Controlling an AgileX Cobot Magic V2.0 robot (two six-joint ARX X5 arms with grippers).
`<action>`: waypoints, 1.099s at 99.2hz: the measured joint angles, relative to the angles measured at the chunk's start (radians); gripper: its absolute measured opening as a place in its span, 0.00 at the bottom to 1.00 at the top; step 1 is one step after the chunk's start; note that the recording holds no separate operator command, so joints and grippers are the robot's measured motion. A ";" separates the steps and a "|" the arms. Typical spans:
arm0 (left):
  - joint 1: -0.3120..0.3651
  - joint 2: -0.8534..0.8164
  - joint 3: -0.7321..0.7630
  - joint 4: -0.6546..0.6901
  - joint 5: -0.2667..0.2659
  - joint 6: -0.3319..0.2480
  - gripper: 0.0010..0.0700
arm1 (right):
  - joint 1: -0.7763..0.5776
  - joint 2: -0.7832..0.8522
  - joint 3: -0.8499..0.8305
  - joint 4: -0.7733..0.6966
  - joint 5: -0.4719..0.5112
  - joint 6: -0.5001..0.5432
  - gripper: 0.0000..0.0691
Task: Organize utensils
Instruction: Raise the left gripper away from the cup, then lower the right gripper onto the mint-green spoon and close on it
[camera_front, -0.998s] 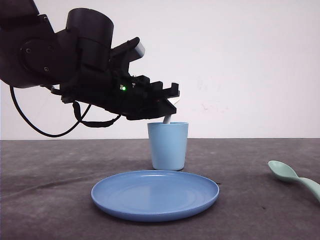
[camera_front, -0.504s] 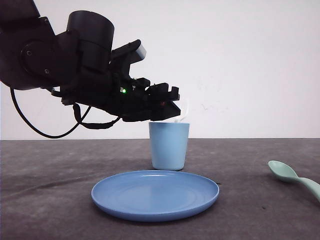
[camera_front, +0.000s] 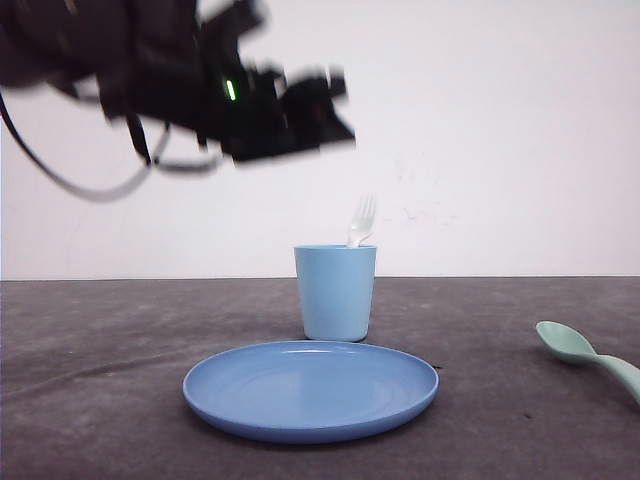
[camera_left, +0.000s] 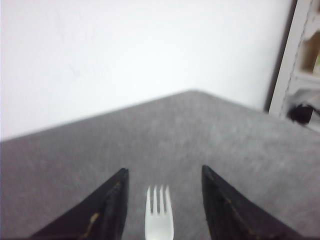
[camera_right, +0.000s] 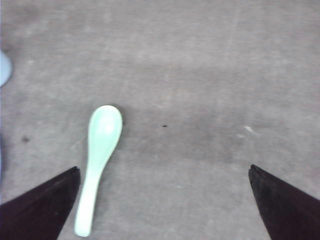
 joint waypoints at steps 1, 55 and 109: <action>0.002 -0.013 0.000 -0.014 0.000 -0.002 0.38 | 0.000 0.000 0.000 0.000 -0.003 0.001 0.98; 0.296 -0.697 0.000 -0.892 -0.010 -0.017 0.38 | 0.070 0.134 0.000 0.016 -0.067 0.055 0.98; 0.561 -0.925 0.000 -1.405 -0.010 0.010 0.38 | 0.246 0.420 0.000 0.220 -0.008 0.175 0.98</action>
